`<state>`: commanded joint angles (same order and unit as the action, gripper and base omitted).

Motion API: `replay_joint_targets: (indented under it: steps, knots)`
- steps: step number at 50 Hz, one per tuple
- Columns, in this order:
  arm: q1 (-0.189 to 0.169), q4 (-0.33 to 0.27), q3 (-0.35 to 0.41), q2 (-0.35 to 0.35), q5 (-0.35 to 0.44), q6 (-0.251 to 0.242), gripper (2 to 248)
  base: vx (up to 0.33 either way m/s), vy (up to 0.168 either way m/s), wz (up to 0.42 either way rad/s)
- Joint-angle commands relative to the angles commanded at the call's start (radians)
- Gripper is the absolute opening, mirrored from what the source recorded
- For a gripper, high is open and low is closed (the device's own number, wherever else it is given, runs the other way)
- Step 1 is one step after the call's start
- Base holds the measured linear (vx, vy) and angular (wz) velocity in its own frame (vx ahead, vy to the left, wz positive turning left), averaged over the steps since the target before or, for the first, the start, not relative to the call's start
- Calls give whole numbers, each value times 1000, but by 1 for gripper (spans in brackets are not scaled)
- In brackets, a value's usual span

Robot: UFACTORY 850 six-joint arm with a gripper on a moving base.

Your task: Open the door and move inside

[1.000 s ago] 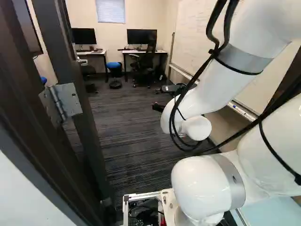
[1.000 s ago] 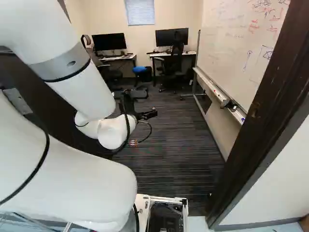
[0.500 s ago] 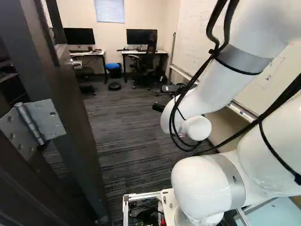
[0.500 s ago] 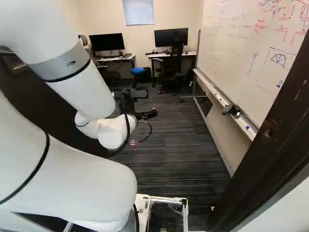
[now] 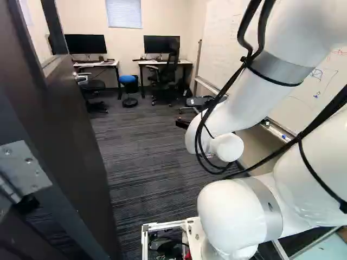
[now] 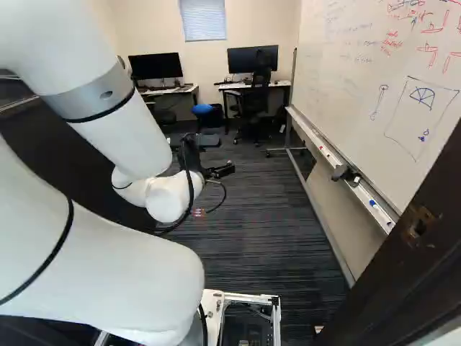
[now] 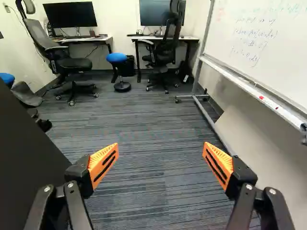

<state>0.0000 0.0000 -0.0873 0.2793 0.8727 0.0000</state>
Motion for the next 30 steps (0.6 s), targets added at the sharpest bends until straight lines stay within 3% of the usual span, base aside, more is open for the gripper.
replay_joint_targets:
  steps: [30]
  knots:
    - [0, 0, 0, 0, 0, 0, 247, 214, 2, -13]
